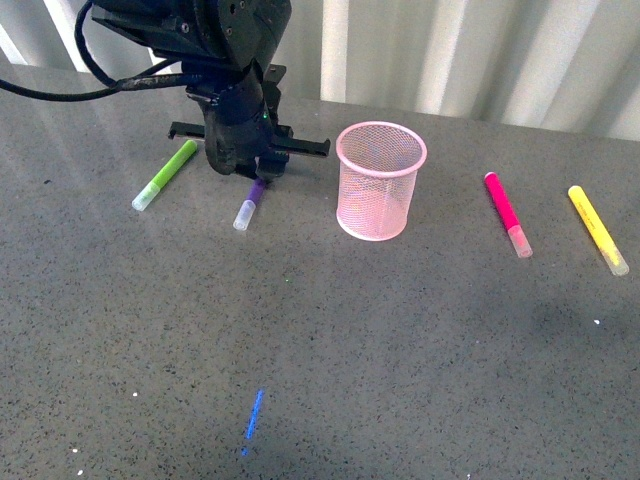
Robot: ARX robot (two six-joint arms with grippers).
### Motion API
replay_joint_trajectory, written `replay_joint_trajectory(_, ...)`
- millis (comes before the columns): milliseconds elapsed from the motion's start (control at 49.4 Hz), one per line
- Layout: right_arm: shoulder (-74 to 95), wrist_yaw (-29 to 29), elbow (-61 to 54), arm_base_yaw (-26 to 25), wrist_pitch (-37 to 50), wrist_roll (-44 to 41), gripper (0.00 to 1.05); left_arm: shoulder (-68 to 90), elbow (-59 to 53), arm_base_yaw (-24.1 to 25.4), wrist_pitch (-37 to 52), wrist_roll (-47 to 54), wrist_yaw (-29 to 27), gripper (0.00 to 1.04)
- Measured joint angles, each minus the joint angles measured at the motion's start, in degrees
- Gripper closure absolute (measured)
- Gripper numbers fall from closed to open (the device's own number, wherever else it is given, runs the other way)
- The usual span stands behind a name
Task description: Insert purple and pink pens into pink cup
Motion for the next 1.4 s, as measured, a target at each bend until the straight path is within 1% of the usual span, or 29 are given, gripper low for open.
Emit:
replay_joint_trajectory(223,0.0,0.0,0.0,0.0,0.0,-0.02,0.07,-3.04,-6.01,1.11,6.93,1.4,-0.92,0.92)
replay_joint_trajectory(385,0.0,0.0,0.0,0.0,0.0,-0.02,0.07,-9.18,-11.91,3.02,12.66,4.13,-1.9,0.92)
replay_joint_trajectory(486,0.0,0.0,0.0,0.0,0.0,-0.02,0.07,-15.52,-16.26,4.42,17.9,4.66,-1.51,0.92)
replay_joint_trajectory(547,0.0,0.0,0.0,0.0,0.0,-0.02,0.07,-20.35,-20.0,4.98,22.99,4.68,-1.44,0.92)
replay_joint_trajectory(607,0.0,0.0,0.0,0.0,0.0,0.0,0.07,-23.23,-22.32,5.07,25.92,4.52,-0.96,0.92)
replay_joint_trajectory(668,0.0,0.0,0.0,0.0,0.0,-0.02,0.07,-28.26,-26.8,4.85,31.58,3.98,-0.81,0.92)
replay_joint_trajectory(789,0.0,0.0,0.0,0.0,0.0,0.0,0.07,-35.45,-34.67,2.73,42.51,0.22,-0.9,0.92)
replay_joint_trajectory(870,0.0,0.0,0.0,0.0,0.0,0.0,0.07,-38.45,-39.21,0.07,49.44,-2.84,-1.05,0.92)
replay_joint_trajectory(951,0.0,0.0,0.0,0.0,0.0,-0.02,0.07,-39.39,-41.9,-2.75,54.01,-4.5,-1.64,0.92)
replay_joint_trajectory(1032,0.0,0.0,0.0,0.0,0.0,0.0,0.07,-39.36,-43.39,-5.14,57.09,-5.95,-2.21,0.92)
replay_joint_trajectory(1134,0.0,0.0,0.0,0.0,0.0,0.0,0.07,-37.33,-44.39,-9.53,61.77,-8.57,-4.39,0.93)
replay_joint_trajectory(1215,0.0,0.0,0.0,0.0,0.0,0.0,0.07,-34.84,-44.35,-11.91,64.52,-9.92,-5.75,0.93)
replay_joint_trajectory(1397,0.0,0.0,0.0,0.0,0.0,0.0,0.07,-28.81,-43.19,-14.21,68.83,-11.72,-6.86,0.93)
